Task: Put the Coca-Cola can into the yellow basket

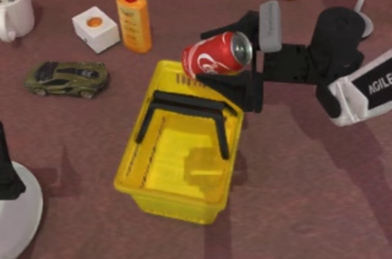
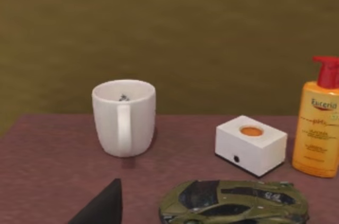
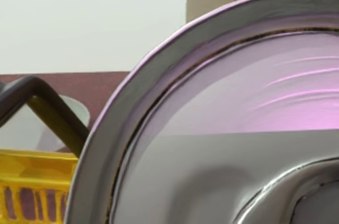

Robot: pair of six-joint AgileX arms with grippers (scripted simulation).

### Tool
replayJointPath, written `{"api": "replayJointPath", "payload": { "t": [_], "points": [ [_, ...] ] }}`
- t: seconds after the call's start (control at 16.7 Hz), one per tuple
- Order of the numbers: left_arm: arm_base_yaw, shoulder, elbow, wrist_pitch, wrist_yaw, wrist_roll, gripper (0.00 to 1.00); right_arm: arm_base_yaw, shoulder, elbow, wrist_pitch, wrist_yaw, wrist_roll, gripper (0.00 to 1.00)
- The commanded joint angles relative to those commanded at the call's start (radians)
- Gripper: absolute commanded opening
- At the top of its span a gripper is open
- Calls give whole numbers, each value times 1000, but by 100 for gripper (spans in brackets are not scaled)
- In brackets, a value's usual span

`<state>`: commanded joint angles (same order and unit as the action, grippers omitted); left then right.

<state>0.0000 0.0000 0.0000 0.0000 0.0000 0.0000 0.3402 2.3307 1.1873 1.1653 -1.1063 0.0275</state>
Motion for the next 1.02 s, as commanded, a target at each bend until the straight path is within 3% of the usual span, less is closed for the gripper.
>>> {"api": "replayJointPath", "payload": {
  "t": [0.24,0.48,0.72,1.02],
  "points": [
    [-12,27,23,-19,6,16,100,-7,-35,-16,-19,15,-5,100],
    [-75,184,161,-135,32,109,100,-29,-182,-122,-100,89,-19,100],
    [-169,444,400,-326,55,261,100,-77,-455,-299,-249,231,-36,100],
    [-314,870,803,-627,69,504,100,-152,-924,-571,-496,468,-48,100]
  ]
}}
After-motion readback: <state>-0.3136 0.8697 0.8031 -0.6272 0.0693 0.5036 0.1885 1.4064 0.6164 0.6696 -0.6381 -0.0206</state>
